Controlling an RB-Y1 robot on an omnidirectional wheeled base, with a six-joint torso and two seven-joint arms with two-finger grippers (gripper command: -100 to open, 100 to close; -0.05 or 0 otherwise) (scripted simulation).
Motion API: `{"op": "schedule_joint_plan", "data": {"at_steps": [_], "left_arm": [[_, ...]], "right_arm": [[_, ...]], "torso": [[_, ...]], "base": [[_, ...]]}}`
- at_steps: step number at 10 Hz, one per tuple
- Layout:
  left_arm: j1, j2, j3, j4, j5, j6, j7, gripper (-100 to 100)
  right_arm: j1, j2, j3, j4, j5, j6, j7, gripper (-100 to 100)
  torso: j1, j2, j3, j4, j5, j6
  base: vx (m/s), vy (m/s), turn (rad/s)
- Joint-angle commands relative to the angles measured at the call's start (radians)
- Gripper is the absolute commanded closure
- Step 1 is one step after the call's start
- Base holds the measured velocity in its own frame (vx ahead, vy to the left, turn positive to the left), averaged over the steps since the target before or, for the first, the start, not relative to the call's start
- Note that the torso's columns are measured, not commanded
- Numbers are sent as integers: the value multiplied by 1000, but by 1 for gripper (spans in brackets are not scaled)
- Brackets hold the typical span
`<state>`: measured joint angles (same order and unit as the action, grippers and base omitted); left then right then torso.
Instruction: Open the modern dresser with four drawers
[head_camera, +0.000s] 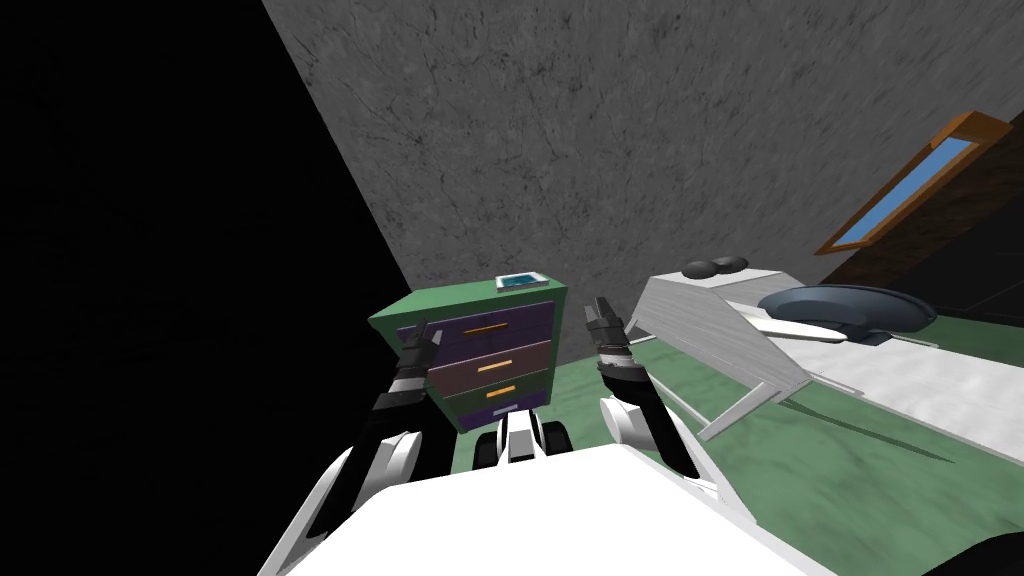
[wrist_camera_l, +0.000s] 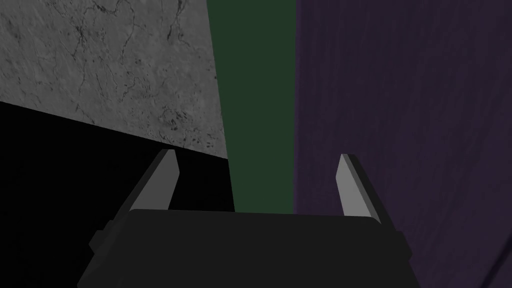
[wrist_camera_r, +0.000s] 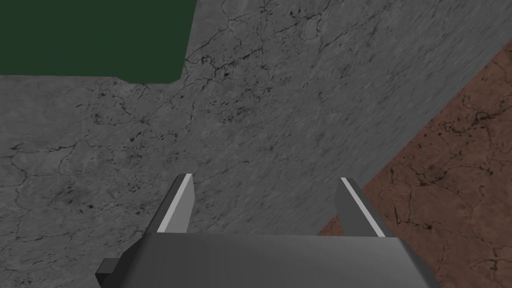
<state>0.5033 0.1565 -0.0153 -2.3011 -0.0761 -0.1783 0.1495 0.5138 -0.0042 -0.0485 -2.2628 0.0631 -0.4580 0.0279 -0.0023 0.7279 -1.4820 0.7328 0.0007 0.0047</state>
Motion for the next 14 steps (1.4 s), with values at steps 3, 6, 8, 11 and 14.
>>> {"op": "schedule_joint_plan", "data": {"at_steps": [3, 6, 8, 11, 14], "left_arm": [[15, -8, -8, -5, -3, 71, -1, -100], [30, -11, -14, -12, -7, 145, -4, -100], [36, -12, -16, -16, -9, 178, -6, -100], [47, -19, -20, -22, -12, 228, -8, -100], [61, -72, -26, -32, -17, 299, -10, -100]], "right_arm": [[0, 0, 0, 0, 0, 0, 0, 0], [0, 0, 0, 0, 0, 0, 0, 0], [0, 0, 0, 0, 0, 0, 0, 0], [0, 0, 0, 0, 0, 0, 0, 0], [0, 0, 0, 0, 0, 0, 0, 0]], "torso": [[2, 5, 3, 3, 0, -2], [1, 6, 4, 3, -1, -3], [2, 10, 6, 5, -1, -4], [4, 11, 7, 5, 0, -5], [1, 10, 6, 5, -1, -5]], "base": [[-10, -43, -11], [-19, -61, -31], [-16, -71, -20], [-21, -53, -16], [-18, -70, -22]]}}
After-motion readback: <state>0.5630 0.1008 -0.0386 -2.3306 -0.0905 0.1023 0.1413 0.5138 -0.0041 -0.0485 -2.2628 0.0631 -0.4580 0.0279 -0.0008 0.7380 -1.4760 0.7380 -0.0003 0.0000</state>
